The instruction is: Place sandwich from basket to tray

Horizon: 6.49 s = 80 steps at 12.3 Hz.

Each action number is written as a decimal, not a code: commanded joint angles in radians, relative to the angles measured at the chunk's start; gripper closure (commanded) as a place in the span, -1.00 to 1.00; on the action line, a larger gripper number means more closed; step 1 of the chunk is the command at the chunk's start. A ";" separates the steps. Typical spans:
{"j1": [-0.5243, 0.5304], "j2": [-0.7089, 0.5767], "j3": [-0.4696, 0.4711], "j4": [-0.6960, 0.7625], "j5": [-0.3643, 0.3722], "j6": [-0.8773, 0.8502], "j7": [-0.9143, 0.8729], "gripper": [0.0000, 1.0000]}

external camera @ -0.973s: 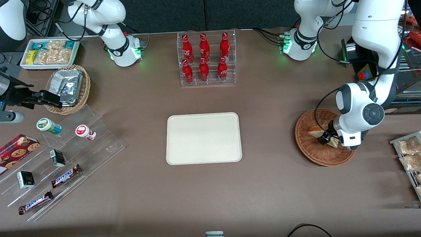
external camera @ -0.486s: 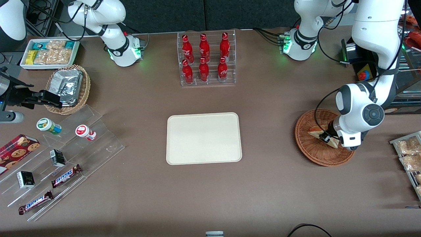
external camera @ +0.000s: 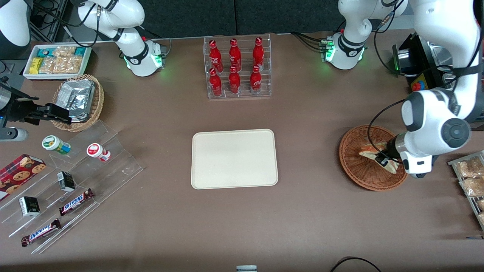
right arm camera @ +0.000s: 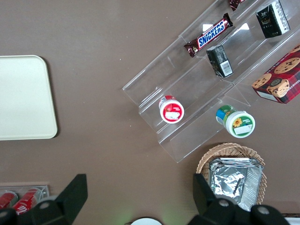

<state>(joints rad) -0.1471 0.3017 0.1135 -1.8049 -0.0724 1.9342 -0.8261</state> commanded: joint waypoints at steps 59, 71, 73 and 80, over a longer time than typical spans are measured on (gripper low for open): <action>0.027 -0.197 -0.183 -0.065 0.023 -0.073 0.712 -1.00; 0.132 -0.365 -0.143 0.096 0.040 -0.359 0.773 -1.00; 0.130 -0.362 -0.144 0.114 0.042 -0.362 0.768 -1.00; 0.130 -0.345 -0.144 0.176 0.042 -0.362 0.777 -1.00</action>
